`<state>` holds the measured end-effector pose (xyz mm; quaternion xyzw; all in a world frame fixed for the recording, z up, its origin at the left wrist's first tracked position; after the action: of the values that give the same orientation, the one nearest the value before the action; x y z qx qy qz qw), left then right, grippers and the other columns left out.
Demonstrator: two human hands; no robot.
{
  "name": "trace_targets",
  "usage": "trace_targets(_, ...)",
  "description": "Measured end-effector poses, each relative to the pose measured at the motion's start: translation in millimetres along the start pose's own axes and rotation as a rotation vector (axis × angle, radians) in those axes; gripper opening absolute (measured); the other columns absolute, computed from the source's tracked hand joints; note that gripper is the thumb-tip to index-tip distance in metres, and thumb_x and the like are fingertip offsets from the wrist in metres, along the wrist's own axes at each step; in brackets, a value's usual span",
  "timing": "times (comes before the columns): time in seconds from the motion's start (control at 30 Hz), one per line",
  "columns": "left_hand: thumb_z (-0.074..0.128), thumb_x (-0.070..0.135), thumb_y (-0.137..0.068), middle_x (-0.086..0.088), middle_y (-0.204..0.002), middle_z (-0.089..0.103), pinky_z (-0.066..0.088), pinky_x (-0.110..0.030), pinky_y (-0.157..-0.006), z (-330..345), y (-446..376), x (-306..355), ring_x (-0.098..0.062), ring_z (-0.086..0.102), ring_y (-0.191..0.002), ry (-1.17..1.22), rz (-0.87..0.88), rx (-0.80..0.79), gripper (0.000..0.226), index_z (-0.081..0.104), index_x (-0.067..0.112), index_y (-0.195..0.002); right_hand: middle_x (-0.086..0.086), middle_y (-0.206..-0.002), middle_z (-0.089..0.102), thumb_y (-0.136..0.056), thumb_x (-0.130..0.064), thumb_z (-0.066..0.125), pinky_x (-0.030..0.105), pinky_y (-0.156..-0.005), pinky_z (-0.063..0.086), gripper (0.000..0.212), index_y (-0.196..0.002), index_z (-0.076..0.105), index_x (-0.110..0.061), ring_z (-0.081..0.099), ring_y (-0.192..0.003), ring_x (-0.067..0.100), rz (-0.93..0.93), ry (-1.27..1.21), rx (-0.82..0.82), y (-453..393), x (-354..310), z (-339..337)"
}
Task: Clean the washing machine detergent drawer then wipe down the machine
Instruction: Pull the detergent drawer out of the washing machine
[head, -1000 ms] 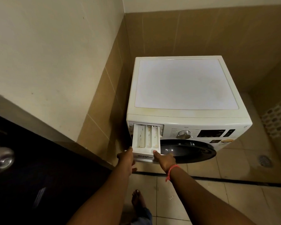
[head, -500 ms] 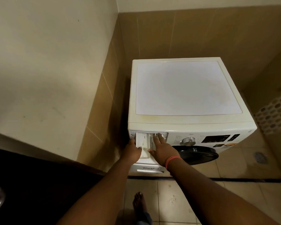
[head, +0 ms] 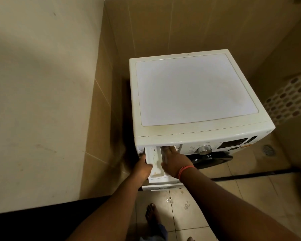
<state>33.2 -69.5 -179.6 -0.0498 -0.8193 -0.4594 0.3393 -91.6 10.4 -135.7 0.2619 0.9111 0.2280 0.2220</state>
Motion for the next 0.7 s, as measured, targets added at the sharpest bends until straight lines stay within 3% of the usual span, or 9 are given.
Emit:
trace_targets(0.13, 0.048, 0.004, -0.095, -0.006, -0.136, 0.056, 0.049, -0.025, -0.071, 0, 0, 4, -0.022, 0.058, -0.106, 0.003, 0.005, -0.026, 0.057, 0.035, 0.024, -0.147, 0.010, -0.158, 0.011, -0.093, -0.042, 0.050, 0.045, -0.093, 0.051, 0.075, -0.152, 0.011, -0.017, 0.053, -0.122, 0.037, -0.020, 0.059, 0.003, -2, 0, -3)
trace_targets(0.23, 0.047, 0.002, -0.094, -0.006, -0.135, 0.056, 0.048, -0.022, -0.065, 0, 1, 6, -0.022, 0.058, -0.106, -0.002, 0.007, -0.035, 0.058, 0.036, 0.025, -0.147, 0.009, -0.158, 0.008, -0.088, -0.049, 0.057, 0.045, -0.090, 0.053, 0.086, -0.152, 0.009, -0.019, 0.060, -0.112, 0.039, -0.024, 0.070, 0.012, -4, 2, 1)
trace_targets(0.37, 0.046, -0.002, -0.095, -0.007, -0.140, 0.052, 0.045, -0.019, -0.060, -3, 7, 5, -0.024, 0.057, -0.111, -0.016, 0.017, -0.045, 0.060, 0.033, 0.023, -0.148, 0.011, -0.158, 0.005, -0.086, -0.049, 0.058, 0.045, -0.090, 0.053, 0.082, -0.149, 0.015, -0.017, 0.059, -0.113, 0.039, -0.042, 0.078, 0.032, -2, -2, 5)
trace_targets(0.6, 0.047, -0.003, -0.093, -0.005, -0.137, 0.055, 0.048, -0.021, -0.069, 8, 35, -17, -0.020, 0.057, -0.108, -0.023, 0.003, -0.006, 0.061, 0.034, 0.021, -0.147, 0.005, -0.163, -0.009, -0.089, -0.051, 0.054, 0.043, -0.085, 0.054, 0.082, -0.152, 0.010, -0.022, 0.060, -0.113, 0.038, -0.007, 0.066, 0.026, 34, 1, 27)
trace_targets(0.7, 0.046, -0.002, -0.093, -0.004, -0.139, 0.053, 0.049, -0.026, -0.079, 18, 51, -34, -0.023, 0.056, -0.115, -0.022, -0.012, 0.035, 0.062, 0.034, 0.024, -0.148, 0.000, -0.162, -0.019, -0.091, -0.052, 0.053, 0.043, -0.086, 0.054, 0.085, -0.154, 0.002, -0.026, 0.060, -0.115, 0.034, 0.002, 0.015, 0.020, 53, 6, 48)
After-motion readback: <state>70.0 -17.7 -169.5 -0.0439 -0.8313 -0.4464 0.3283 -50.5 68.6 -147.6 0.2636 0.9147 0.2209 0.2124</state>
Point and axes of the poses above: each hand's wrist, its own y-axis away from the middle knuckle, its own z-axis out of the palm, x = y × z, the point moved 7 cm from there along -y, towards the middle knuckle
